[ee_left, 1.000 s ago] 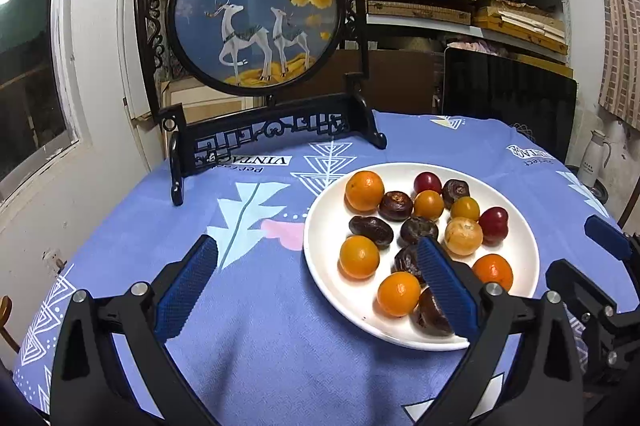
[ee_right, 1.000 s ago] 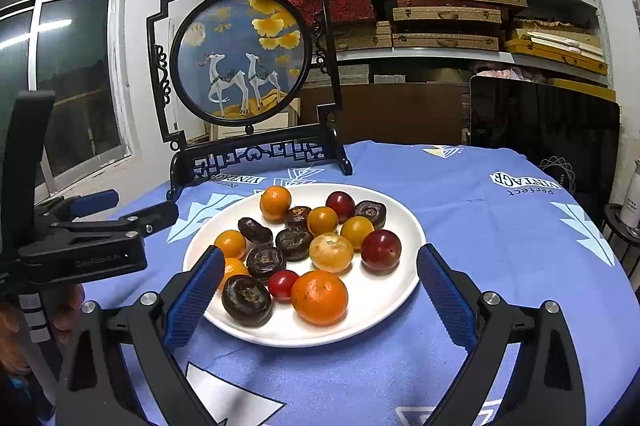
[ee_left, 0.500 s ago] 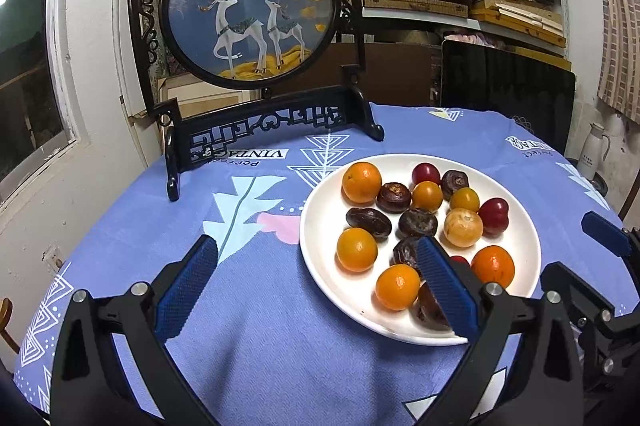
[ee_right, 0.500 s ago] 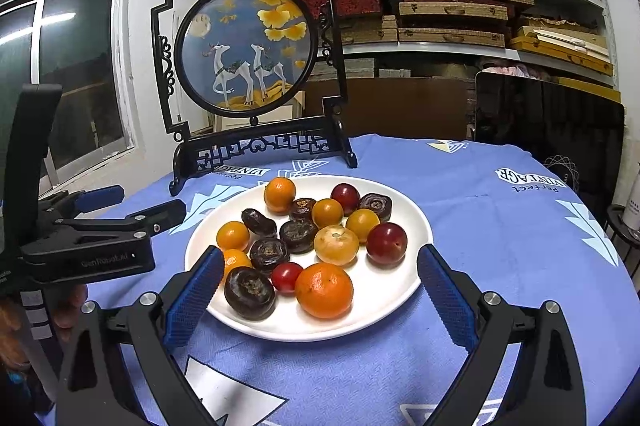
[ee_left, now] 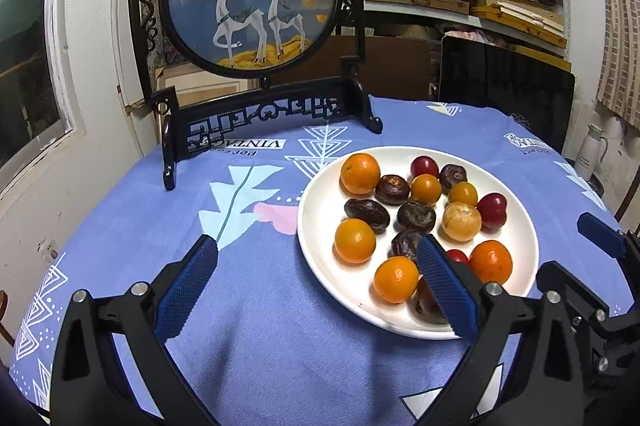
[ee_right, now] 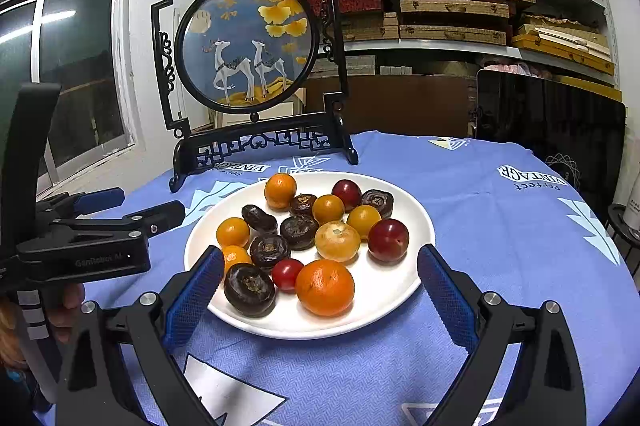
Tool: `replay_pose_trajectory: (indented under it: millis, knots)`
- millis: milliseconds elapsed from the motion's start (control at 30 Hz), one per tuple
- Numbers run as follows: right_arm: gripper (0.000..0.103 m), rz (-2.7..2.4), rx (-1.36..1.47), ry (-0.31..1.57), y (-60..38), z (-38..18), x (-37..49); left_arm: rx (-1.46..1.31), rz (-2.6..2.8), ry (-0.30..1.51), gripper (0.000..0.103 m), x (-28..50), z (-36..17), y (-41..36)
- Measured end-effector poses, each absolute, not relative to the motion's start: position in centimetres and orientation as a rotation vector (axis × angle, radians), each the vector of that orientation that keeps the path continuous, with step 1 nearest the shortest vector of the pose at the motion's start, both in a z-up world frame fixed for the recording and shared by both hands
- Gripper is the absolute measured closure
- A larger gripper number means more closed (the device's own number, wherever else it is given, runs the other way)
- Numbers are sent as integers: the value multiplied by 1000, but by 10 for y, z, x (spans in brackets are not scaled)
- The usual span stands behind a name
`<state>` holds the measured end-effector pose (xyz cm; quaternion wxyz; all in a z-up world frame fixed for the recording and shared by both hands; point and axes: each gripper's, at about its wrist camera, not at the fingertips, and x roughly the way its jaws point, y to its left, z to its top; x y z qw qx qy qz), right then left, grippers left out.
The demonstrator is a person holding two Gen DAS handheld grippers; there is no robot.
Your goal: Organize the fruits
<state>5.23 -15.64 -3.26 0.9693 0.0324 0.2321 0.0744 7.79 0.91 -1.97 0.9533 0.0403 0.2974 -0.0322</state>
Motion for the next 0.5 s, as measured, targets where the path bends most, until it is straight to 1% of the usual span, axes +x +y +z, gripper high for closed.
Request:
replay_pose_trajectory:
  millis: [500]
  knots:
    - [5, 151, 60, 471, -154, -33, 52, 99, -37, 621, 5, 80, -22, 11]
